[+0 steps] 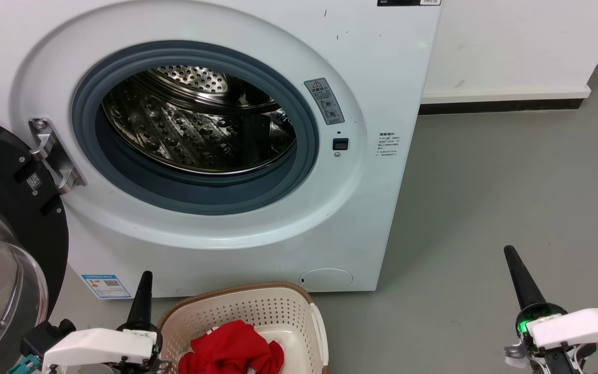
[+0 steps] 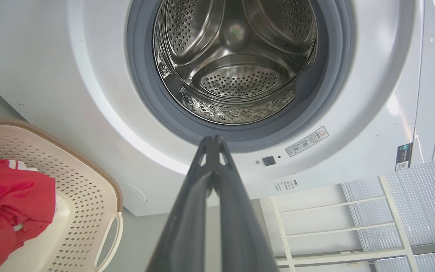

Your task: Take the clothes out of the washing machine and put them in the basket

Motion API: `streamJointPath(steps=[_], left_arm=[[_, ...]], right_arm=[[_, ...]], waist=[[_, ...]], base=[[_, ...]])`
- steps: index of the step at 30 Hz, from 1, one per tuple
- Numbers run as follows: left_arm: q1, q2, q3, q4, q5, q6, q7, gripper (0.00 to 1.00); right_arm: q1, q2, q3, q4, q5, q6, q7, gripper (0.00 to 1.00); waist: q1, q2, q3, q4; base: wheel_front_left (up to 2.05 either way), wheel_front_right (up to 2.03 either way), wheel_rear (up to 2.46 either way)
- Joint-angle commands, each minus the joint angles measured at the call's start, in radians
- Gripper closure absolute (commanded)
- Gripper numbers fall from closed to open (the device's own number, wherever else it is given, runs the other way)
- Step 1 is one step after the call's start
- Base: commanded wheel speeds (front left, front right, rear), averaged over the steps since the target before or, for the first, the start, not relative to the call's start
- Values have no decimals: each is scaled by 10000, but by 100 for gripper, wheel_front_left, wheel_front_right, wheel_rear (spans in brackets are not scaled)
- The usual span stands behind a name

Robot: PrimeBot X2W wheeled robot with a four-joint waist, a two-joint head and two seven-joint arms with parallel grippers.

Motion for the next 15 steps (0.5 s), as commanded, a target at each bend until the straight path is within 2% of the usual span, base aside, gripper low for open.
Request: streamJointPath(steps=[1,15], left_arm=[[-267,8,52,-22,-270,-77,62,100],[-509,-16,138,184,-1610,-196,383,100]], right_arm=[[-236,-49,-41,25,283,2,20,100],[-483,-29,-167,382,1678,1,126,100]], waist=[[0,0,5,4],[0,0,53,39]], base=[[0,0,0],[0,0,0]])
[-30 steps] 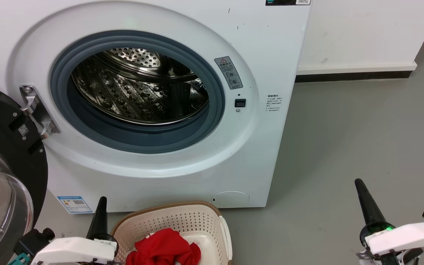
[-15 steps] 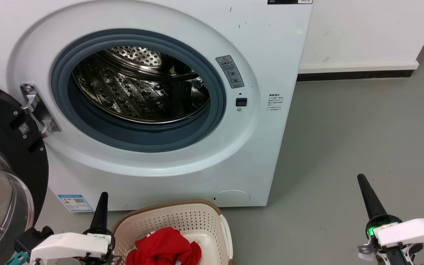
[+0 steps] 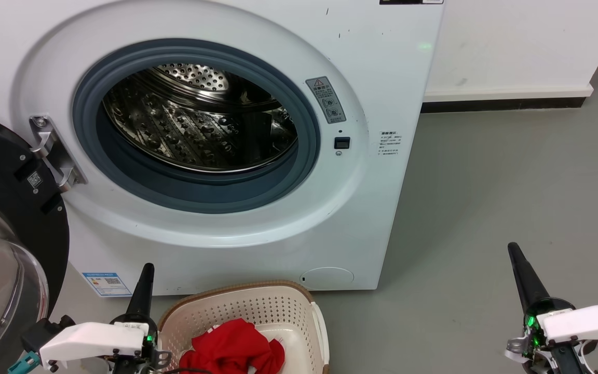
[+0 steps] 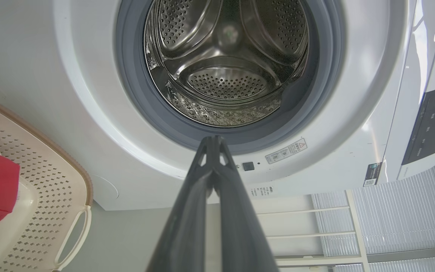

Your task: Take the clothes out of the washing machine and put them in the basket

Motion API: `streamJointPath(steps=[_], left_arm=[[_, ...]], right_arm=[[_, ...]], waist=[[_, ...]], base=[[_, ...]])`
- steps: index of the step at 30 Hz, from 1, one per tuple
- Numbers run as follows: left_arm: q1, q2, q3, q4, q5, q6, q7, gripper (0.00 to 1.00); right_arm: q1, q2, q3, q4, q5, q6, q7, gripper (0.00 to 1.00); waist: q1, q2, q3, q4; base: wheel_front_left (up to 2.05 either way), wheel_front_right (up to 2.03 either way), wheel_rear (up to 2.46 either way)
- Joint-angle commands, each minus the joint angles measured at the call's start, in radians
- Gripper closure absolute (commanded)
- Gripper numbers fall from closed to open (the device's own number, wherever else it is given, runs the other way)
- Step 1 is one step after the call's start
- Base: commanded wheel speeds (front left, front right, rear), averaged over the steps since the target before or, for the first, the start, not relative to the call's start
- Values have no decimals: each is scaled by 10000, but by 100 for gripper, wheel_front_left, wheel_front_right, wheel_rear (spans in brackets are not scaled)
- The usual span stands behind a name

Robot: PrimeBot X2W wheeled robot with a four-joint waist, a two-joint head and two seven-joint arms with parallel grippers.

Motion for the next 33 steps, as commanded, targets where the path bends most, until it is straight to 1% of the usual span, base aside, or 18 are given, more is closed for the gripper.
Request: streamJointPath(steps=[1,33], left_arm=[[-207,2,34,-1,-259,-67,64,100],[-675,-48,218,392,-2790,-293,677,100]], right_arm=[[-254,-27,-36,30,297,1,19,100],[-682,52,-323,724,2870,0,266,100]], waist=[[-1,0,6,4],[-1,0,116,84]], base=[[0,0,0],[0,0,0]])
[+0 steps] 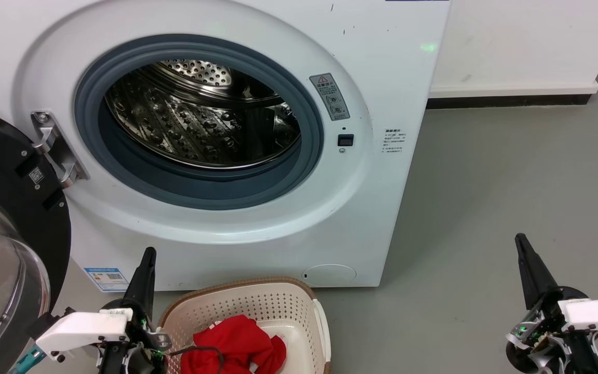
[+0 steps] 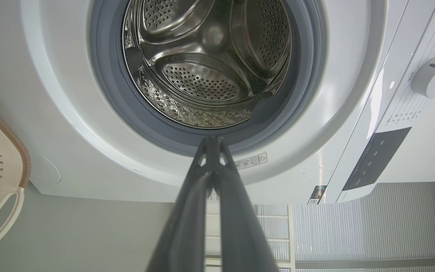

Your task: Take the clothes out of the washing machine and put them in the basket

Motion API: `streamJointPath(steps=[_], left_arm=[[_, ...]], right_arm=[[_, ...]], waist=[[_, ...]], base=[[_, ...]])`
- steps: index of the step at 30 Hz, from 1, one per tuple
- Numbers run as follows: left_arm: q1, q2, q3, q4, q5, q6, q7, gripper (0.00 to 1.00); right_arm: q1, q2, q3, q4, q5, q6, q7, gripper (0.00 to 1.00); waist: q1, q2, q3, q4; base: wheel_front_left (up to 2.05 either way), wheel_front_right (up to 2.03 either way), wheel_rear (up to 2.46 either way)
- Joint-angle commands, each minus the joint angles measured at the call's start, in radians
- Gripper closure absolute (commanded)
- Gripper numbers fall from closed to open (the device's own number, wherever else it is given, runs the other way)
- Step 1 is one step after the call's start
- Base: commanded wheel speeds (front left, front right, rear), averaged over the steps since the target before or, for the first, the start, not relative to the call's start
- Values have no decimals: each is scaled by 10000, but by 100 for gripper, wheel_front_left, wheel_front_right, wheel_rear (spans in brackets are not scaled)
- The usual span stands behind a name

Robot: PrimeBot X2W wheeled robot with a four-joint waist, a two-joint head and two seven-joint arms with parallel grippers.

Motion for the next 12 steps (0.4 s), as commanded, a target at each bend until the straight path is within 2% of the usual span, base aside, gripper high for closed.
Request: streamJointPath(steps=[1,12], left_arm=[[-152,-18,51,38,-219,-55,63,100],[-163,-19,55,50,-328,-70,104,100]], right_arm=[[-174,25,-37,78,248,0,42,100],[-204,65,-105,103,291,0,100,100]], waist=[[0,0,7,5],[0,0,14,11]], base=[[0,0,0],[0,0,0]])
